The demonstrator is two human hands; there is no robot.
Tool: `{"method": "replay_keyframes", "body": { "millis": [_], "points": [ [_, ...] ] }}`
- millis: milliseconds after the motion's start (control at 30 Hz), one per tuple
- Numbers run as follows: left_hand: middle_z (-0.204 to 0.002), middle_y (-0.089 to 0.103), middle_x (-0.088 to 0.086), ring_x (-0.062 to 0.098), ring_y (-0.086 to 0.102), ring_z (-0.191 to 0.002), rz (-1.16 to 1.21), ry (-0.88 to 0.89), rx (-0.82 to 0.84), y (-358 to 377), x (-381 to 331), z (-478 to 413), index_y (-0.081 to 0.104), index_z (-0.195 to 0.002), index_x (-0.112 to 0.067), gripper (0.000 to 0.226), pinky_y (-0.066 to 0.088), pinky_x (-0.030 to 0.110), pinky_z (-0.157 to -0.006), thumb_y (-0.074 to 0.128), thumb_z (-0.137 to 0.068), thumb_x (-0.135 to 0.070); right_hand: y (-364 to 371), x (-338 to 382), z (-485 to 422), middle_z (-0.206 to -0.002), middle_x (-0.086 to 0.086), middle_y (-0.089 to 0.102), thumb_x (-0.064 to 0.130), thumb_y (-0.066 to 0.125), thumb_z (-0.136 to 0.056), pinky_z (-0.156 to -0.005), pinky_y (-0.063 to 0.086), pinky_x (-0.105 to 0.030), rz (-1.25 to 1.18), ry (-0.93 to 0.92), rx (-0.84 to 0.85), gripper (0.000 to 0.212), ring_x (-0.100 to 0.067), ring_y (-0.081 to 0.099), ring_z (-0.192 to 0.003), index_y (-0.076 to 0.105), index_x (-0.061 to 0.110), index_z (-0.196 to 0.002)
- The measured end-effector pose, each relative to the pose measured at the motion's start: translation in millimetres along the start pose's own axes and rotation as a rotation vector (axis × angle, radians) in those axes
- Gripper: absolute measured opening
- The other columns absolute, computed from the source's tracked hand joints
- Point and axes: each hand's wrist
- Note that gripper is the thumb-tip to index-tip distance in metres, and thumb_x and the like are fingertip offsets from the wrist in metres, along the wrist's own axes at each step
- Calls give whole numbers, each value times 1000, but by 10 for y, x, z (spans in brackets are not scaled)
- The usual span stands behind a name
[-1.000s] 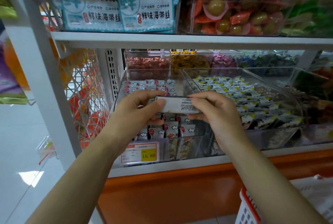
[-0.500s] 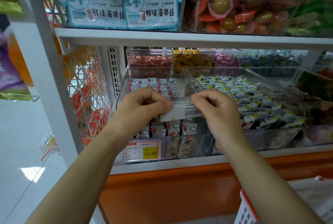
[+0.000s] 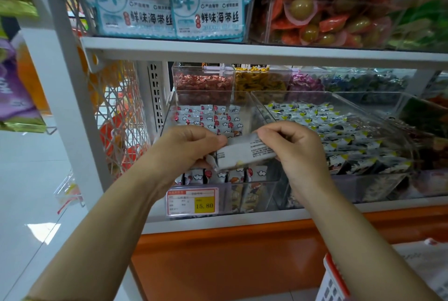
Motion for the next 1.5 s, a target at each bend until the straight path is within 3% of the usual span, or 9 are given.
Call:
{"method": "replay_keyframes", "body": {
  "millis": [233, 300, 433, 567, 700, 1100, 1300, 1433, 1500],
  "points": [
    [-89, 69, 8, 15, 67, -69, -172, 40, -38, 6, 33, -22, 66, -92, -15, 13, 57, 30, -69, 66, -80, -17, -106, 61, -53, -65, 4, 71, 14, 69, -80, -56, 58, -28, -88, 235, 64, 21, -10, 68, -63, 74, 22, -62],
    [-92, 67, 8, 12, 65, -66, -179, 69, -38, 1, 32, -27, 66, -94, -17, 14, 56, 21, -62, 66, -80, -16, -204, 77, -99, -66, -2, 72, 17, 73, -70, -55, 58, -28, -178, 341, 157, 8, -15, 69, -63, 74, 13, -63],
    [-87, 69, 0, 9, 65, -69, -211, 117, -30, 32, 32, -23, 67, -93, -21, 20, 51, 13, -62, 70, -74, -21, -285, 38, -137, -68, -7, 71, 21, 70, -58, -58, 59, -29, -273, 443, 194, 20, -16, 69, -63, 72, 4, -69],
    [-89, 72, 3, 15, 70, -81, -100, 76, -40, -20, 28, -19, 70, -90, -23, 32, 55, 17, -71, 70, -59, -27, -289, -6, -114, -68, -4, 71, 24, 68, -63, -58, 57, -26, -295, 385, 143, 19, -13, 69, -66, 70, 6, -71],
    [-93, 74, 3, 15, 70, -85, -15, 74, -43, -64, 20, -20, 72, -94, -17, 26, 55, 17, -75, 67, -69, -17, -266, -31, -93, -72, -2, 71, 17, 65, -80, -61, 57, -25, -202, 292, 141, 10, -11, 69, -71, 71, 11, -74],
    [-83, 74, 9, 17, 70, -76, 43, 102, -129, -50, 6, -1, 74, -71, -9, 20, 54, 17, -61, 60, -85, -10, -206, -46, -58, -76, -7, 71, 14, 58, -89, -53, 57, -29, -112, 159, 121, 16, -21, 71, -73, 72, 14, -80],
    [-67, 71, 6, 15, 69, -62, 91, 62, -289, 36, 65, -82, 68, -73, -7, 24, 55, 19, -54, 54, -92, -13, -209, -69, -55, -110, -11, 66, 37, 75, -64, -83, 54, -35, -145, 190, 222, 42, -23, 71, -86, 67, 28, -104],
    [-91, 73, 0, 11, 70, -79, -39, 155, -217, 146, 69, -123, 65, -105, -18, 22, 56, 22, -63, 45, -97, -23, -222, -16, -116, -89, -2, 73, 10, 66, -83, -62, 57, -23, -114, 106, -3, 15, -14, 71, -79, 65, 14, -98],
    [-118, 64, -7, 6, 62, -99, -283, 239, -235, 177, 105, -197, 52, -129, -25, 32, 50, 24, -83, 44, -97, -26, -275, -21, -197, -86, -4, 71, 9, 65, -84, -62, 58, -23, -90, 80, -171, 16, -15, 71, -78, 64, 7, -100]
  ]
}}
Point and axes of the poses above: each hand's wrist, its own z-axis away from the middle knuckle, its own y-axis out of the palm, x = y × z
